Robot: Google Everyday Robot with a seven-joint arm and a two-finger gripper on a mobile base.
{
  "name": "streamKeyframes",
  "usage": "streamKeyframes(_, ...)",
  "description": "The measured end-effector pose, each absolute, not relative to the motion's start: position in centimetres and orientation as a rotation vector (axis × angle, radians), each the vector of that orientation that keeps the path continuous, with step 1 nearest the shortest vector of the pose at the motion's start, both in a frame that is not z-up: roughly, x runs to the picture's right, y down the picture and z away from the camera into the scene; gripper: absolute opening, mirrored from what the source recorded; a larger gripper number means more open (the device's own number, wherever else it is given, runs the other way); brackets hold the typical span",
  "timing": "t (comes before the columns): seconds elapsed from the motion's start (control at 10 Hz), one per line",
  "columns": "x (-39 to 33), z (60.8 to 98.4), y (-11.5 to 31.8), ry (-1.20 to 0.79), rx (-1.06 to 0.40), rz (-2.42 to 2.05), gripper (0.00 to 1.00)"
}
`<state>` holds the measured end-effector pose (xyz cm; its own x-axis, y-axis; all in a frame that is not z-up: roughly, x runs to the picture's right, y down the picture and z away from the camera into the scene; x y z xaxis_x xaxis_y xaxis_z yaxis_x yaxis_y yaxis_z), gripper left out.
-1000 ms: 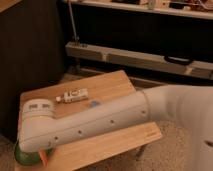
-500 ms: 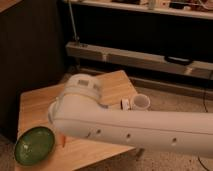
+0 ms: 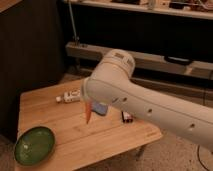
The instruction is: Place the pepper on the white sponge
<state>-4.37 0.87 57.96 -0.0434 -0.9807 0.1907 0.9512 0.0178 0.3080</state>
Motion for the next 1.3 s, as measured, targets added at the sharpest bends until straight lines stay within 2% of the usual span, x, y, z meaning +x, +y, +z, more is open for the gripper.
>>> streamKeyframes(0.3,0.4,63.9,-1.9,-0.358,0.011,-1.453,0.0)
streamKeyframes(0.5,1.1,67.3,-2.2,-0.361,-0.025,-1.437,0.0)
streamKeyframes(1.3,1.1,68.3,-2.4,-0.361,-0.021,-1.443,0.0)
